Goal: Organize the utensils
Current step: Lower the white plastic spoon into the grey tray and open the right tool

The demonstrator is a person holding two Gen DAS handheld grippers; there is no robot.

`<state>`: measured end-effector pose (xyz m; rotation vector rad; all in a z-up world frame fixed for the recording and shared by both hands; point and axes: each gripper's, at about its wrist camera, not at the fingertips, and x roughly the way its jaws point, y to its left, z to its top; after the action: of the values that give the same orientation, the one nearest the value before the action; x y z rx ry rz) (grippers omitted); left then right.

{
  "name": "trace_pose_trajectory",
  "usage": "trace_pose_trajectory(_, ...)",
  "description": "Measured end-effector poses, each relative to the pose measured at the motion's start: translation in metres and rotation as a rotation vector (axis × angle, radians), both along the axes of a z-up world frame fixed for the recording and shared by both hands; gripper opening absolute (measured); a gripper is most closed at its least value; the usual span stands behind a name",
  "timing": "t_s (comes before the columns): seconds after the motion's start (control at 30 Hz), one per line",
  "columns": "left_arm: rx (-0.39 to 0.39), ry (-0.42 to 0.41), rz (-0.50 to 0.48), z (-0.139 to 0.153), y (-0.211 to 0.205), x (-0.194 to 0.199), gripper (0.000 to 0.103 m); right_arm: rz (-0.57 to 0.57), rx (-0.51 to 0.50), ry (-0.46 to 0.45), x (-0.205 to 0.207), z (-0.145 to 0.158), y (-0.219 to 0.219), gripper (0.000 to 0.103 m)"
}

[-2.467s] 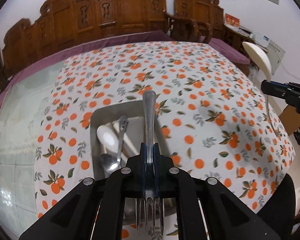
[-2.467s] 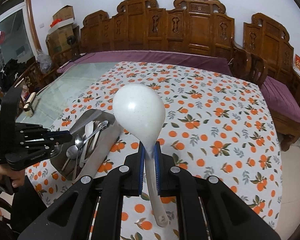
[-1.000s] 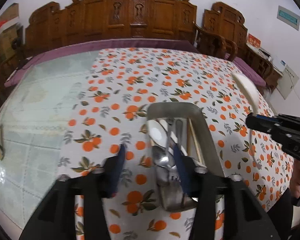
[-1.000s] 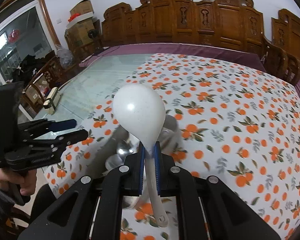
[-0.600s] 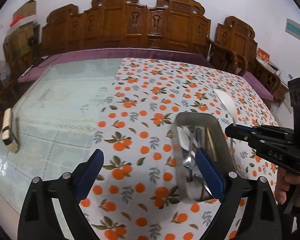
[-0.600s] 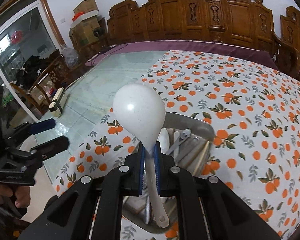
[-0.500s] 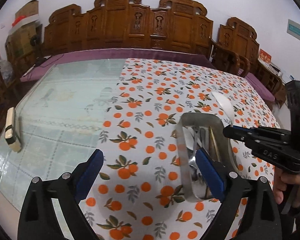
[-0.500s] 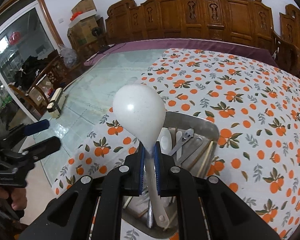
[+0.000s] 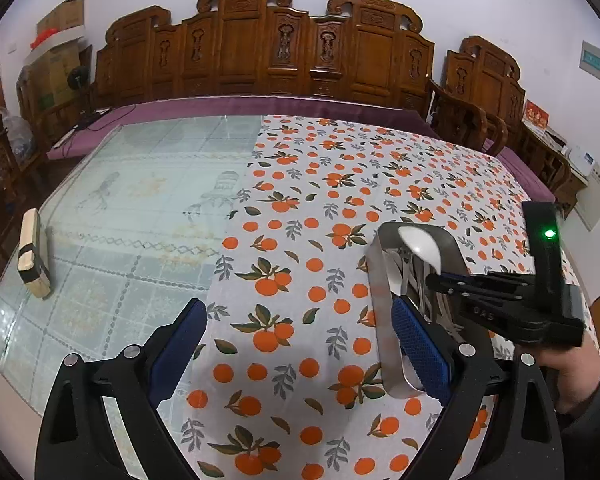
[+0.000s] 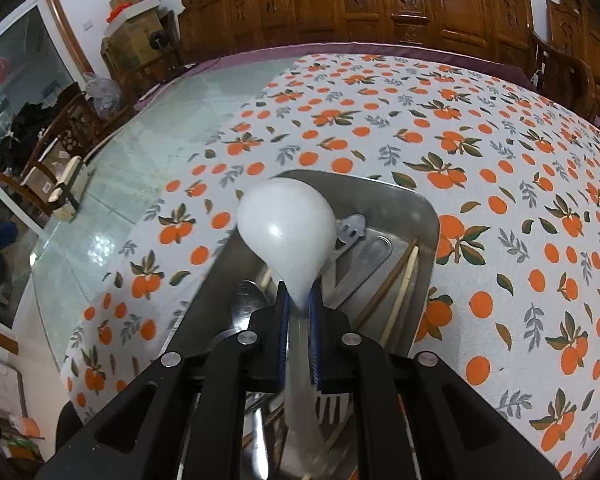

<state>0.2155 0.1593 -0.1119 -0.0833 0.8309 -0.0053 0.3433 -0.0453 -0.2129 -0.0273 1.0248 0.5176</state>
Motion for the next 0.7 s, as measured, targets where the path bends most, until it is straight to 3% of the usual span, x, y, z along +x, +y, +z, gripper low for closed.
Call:
trace_pose_trajectory(0.3,0.013,-0.004,-0.009,0.003,-0.007,-0.005,0.09,-0.004,-0.019,0.001,0.009,-0.009,0.0,0.012)
trace_pose_trajectory(0.7,0.022,-0.005,-0.014,0.004,-0.012,-0.009,0.09,0.015,0.076,0.054,0.006,0.0,0.005,0.018)
